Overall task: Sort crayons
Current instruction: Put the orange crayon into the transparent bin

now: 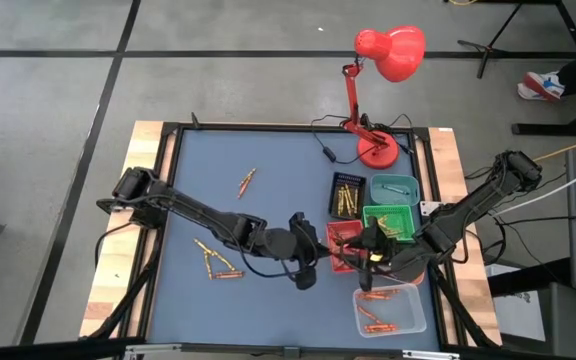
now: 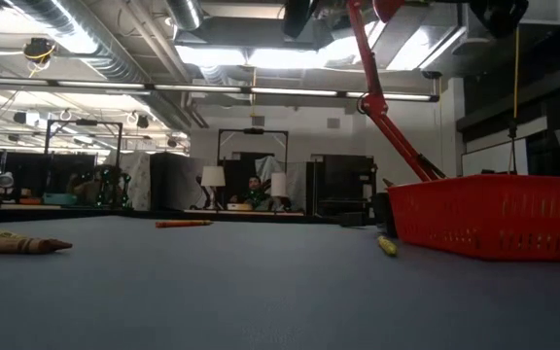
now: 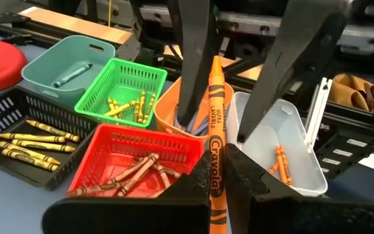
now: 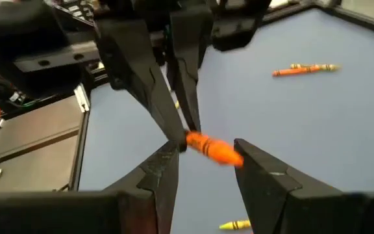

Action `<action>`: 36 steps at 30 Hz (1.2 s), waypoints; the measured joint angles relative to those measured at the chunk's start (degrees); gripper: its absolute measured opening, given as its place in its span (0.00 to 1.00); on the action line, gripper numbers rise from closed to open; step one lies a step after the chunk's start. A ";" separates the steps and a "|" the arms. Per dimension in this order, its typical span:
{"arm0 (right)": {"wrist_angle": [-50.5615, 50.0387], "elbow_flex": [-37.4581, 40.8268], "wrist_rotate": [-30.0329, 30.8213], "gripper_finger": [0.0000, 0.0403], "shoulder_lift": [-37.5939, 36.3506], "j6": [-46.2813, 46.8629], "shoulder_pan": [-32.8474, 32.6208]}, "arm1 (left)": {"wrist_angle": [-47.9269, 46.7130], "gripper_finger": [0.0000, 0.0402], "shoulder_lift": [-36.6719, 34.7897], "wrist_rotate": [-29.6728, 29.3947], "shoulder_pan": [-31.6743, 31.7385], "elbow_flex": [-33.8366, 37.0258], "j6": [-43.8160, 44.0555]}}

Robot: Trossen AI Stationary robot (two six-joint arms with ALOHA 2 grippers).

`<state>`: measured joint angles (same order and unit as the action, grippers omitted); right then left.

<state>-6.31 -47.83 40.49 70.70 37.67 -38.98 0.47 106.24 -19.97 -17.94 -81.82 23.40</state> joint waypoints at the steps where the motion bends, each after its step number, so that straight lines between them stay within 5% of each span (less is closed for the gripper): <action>1: 0.77 0.00 0.01 0.37 0.00 -1.10 0.00 | -0.02 0.01 0.00 0.00 -0.11 0.00 0.00; 10: 3.28 0.00 -0.17 0.34 0.00 -4.98 0.00 | 0.00 0.01 0.00 -0.04 -0.37 0.00 -0.02; 23: 3.43 0.00 -1.34 0.04 -0.02 -4.96 0.00 | -0.16 0.01 0.00 0.61 -0.41 0.00 -0.42; 30: 3.31 0.00 -3.49 0.07 -0.04 -4.98 0.02 | -0.20 0.03 0.00 0.64 -0.41 0.00 -0.16; 36: 2.95 0.00 -7.72 0.03 -0.04 -5.00 0.02 | 0.25 0.15 -0.01 4.03 -0.33 0.00 0.11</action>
<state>-3.36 -47.83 32.77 70.65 32.67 -38.96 0.72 106.23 -15.93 -18.26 -81.82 23.51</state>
